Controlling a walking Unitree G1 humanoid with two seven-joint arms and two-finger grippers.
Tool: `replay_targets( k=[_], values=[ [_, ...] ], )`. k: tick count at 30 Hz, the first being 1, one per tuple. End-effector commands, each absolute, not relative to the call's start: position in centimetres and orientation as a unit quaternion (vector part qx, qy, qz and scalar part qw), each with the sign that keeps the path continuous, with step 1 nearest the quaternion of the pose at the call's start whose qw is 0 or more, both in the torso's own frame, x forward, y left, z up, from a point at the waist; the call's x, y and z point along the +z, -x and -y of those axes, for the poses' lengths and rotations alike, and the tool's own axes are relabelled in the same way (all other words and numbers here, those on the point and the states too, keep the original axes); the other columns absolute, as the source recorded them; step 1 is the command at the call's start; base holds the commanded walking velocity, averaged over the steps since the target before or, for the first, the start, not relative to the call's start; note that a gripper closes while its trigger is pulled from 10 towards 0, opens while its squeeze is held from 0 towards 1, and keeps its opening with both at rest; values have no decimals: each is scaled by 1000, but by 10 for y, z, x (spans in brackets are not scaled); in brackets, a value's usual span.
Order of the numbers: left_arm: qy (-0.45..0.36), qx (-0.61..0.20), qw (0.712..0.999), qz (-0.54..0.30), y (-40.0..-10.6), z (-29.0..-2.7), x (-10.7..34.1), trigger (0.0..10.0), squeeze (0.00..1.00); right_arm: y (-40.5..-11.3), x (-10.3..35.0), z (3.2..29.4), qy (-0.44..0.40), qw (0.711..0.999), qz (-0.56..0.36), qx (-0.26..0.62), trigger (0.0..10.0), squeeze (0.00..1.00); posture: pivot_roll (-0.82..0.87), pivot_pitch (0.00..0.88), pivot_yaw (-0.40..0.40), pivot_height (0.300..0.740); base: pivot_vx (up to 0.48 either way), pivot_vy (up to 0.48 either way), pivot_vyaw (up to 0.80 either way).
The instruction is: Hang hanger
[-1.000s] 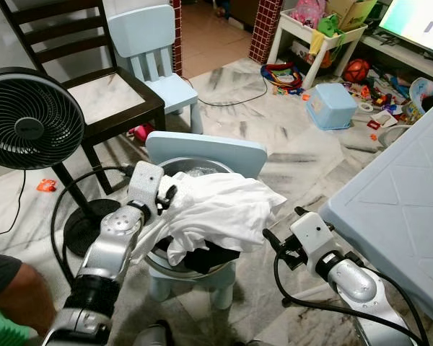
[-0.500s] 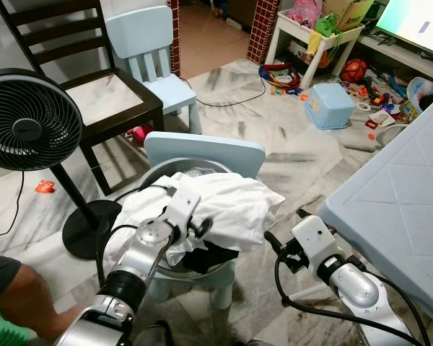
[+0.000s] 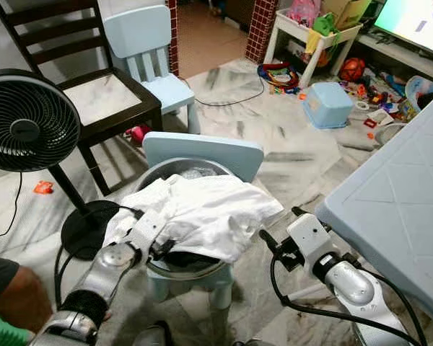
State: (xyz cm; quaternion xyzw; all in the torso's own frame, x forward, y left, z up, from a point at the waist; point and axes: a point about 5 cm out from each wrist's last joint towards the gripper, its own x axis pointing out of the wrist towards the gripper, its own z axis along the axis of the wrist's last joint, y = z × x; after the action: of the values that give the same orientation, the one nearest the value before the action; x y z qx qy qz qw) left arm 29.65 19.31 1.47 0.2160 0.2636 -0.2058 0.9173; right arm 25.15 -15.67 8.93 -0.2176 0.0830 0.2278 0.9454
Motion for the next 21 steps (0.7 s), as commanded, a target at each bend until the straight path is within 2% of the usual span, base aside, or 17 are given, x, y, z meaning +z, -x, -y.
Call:
replay_targets(
  k=[1,7,21],
  values=[
    [-222,-161,919,-283,-286,-216,7,0,0,-250,87,159,219,945,-91,226,10000,0,-16,143,-75,740,0,0,0],
    [-229,-64,943,-231,-284,-243,19,0,0,-251,87,158,218,945,-90,228,10000,0,-9,142,-78,740,0,0,0],
    [-190,22,961,-199,-304,-258,42,0,0,-251,87,160,220,946,-87,221,10000,0,-21,142,-76,740,0,0,0]
  ],
)
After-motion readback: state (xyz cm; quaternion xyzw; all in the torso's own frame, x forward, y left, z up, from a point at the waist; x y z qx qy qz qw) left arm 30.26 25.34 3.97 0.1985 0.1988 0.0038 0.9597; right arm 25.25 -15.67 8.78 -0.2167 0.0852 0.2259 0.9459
